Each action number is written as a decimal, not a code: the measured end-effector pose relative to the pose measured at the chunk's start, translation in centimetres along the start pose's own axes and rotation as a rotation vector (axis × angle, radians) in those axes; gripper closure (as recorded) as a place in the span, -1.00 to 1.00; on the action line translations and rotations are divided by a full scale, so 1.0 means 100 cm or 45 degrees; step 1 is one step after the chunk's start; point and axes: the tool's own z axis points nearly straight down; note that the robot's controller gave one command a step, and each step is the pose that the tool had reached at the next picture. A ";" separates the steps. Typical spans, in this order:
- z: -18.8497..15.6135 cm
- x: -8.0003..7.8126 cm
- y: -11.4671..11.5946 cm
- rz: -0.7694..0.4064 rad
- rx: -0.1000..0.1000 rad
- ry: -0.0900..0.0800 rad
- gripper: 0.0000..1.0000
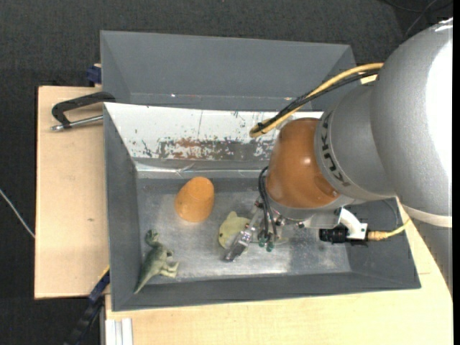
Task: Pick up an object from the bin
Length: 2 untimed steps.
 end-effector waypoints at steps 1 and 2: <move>-0.001 0.000 0.001 -0.001 0.002 0.001 -1.00; -0.002 -0.002 0.002 -0.001 -0.002 -0.007 1.00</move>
Offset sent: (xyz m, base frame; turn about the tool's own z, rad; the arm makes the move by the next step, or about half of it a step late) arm 0.0000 0.0000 0.0000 0.0000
